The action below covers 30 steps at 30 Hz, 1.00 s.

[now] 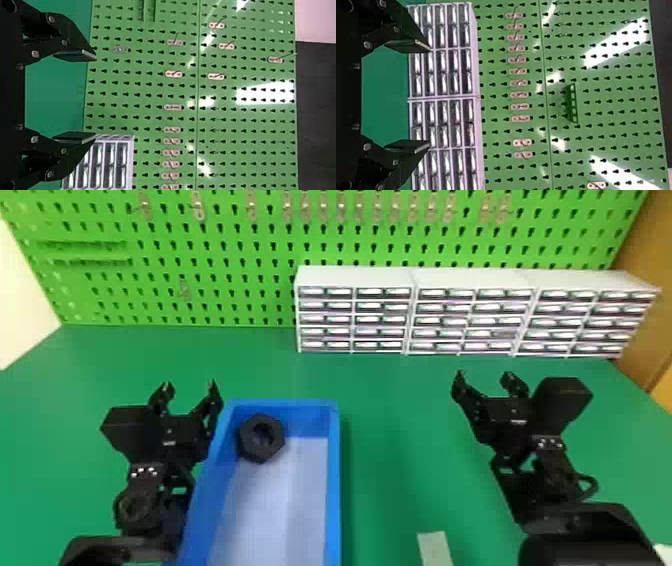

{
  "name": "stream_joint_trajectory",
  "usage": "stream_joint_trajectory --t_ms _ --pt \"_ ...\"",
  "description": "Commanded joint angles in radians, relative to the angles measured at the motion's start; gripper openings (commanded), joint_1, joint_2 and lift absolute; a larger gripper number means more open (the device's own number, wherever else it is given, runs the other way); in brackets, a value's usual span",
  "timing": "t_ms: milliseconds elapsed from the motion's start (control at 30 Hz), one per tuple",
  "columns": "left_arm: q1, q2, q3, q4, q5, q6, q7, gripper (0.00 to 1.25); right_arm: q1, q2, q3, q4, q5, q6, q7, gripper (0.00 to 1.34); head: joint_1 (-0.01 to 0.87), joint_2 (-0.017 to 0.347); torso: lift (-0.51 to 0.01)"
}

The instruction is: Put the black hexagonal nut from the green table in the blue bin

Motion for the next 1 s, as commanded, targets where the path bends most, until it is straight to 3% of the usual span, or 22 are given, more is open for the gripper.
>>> stream_joint_trajectory --t_ms 0,967 --pt "0.003 0.000 -0.005 0.001 0.012 0.006 0.008 0.71 -0.002 -0.001 0.003 0.000 0.000 0.002 0.000 0.91 0.657 0.057 -0.095" --pt "-0.006 0.000 -0.010 -0.002 0.008 0.009 0.014 0.71 -0.008 -0.003 0.006 0.000 0.004 0.014 0.000 0.88 0.657 0.057 -0.095"
